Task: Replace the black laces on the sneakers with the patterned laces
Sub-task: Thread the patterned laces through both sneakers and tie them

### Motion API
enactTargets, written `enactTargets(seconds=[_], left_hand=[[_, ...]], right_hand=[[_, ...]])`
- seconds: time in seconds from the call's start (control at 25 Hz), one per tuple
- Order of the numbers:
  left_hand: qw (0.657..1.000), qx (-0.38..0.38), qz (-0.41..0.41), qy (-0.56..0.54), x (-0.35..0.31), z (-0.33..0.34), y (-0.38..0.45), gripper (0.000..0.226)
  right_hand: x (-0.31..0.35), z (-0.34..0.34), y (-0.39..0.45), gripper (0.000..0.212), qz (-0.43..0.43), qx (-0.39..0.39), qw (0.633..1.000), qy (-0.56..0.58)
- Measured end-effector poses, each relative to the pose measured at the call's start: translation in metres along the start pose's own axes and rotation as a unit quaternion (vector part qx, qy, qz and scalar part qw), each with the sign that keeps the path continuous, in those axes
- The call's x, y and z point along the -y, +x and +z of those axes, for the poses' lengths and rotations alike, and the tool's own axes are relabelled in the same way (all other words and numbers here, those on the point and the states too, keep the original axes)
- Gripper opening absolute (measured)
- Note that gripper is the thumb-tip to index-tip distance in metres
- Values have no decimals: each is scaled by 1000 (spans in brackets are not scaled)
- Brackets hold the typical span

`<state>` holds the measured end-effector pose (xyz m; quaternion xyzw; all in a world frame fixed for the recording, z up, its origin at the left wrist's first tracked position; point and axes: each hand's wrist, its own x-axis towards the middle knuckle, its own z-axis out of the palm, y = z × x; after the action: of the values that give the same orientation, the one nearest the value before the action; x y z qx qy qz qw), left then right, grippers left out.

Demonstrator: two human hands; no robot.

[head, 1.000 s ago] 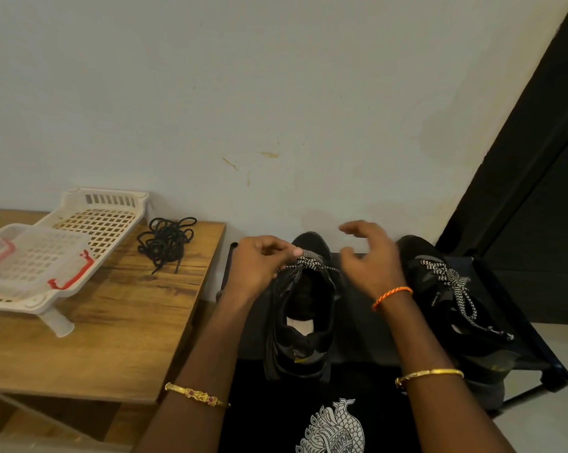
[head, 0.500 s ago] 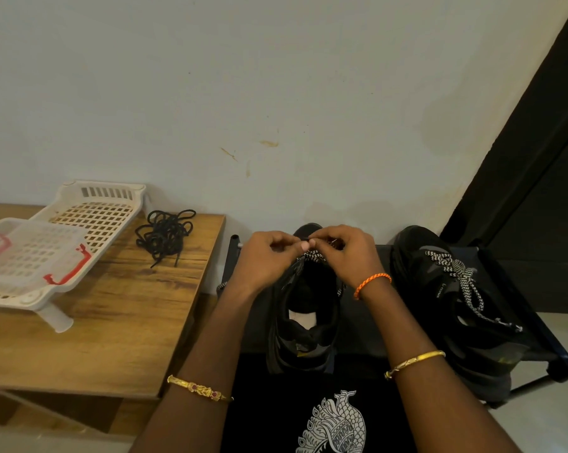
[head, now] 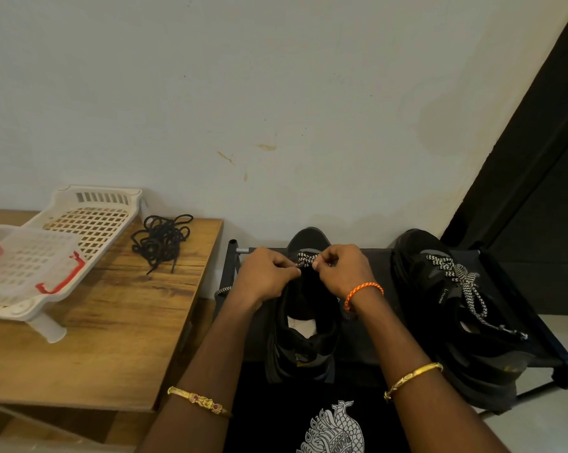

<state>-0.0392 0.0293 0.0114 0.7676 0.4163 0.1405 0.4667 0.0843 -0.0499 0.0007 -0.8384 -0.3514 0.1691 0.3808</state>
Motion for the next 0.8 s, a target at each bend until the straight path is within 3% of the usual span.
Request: enactTargets(seconds=[0.28, 0.8], left_hand=[[972, 63, -130, -184, 4, -9, 10, 12], [969, 114, -115, -186, 11, -14, 13, 19]], right_hand=[[3, 21, -1, 9, 9, 18, 998, -60], [14, 29, -11, 15, 38, -15, 996, -85]])
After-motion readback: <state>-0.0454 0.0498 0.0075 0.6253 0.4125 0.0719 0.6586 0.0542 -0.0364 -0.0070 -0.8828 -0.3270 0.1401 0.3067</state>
